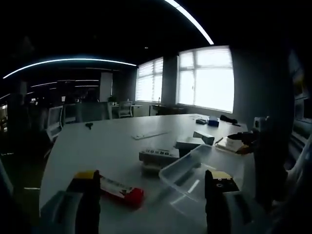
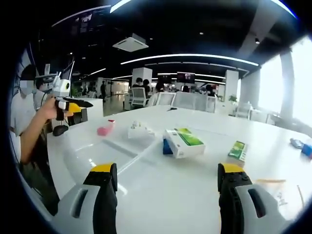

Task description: Arrange the small medicine boxes into an aligned row inside the storage area until every box is upright, visible, and separated from the surrounding clutter.

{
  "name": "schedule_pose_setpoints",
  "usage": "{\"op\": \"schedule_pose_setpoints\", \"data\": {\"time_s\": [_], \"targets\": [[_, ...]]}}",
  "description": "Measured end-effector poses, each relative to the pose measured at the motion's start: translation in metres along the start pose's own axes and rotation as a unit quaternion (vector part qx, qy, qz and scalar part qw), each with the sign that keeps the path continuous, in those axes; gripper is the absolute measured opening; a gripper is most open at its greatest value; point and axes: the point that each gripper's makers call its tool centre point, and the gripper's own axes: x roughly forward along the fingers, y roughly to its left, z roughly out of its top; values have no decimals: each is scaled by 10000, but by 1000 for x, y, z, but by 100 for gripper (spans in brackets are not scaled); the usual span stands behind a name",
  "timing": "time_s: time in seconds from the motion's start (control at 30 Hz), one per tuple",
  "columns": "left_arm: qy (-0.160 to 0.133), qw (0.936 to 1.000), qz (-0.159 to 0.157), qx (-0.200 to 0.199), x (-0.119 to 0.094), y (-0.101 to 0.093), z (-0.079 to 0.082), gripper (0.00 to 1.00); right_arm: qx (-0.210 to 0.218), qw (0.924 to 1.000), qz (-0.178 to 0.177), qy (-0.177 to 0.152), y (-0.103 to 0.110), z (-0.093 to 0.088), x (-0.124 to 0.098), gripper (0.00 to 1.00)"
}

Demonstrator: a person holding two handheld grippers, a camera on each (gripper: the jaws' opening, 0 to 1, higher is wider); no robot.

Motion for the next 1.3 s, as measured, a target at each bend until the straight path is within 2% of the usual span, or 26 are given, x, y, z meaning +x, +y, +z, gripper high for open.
{"op": "schedule_pose_setpoints", "data": {"time_s": [0.27, 0.53, 0.83, 1.1, 1.3], "targets": [[18, 10000, -28, 7, 2, 2, 3, 88, 36, 10000, 8, 24, 1, -5, 0, 83], [-63, 10000, -28, -60, 5, 7, 9, 87, -44, 9999, 121, -39, 6, 1, 0, 83], [-55, 9999, -85, -126, 8, 9, 17, 87, 49, 9999, -97, -32, -12, -9, -13, 83], [-214, 9992, -122, -304, 16, 18, 39, 86, 31, 9999, -107, -71, -18, -11, -22, 83], [-234, 9985, -180, -463, 23, 13, 40, 86, 51, 9999, -124, -29, -21, -18, -25, 83]]}}
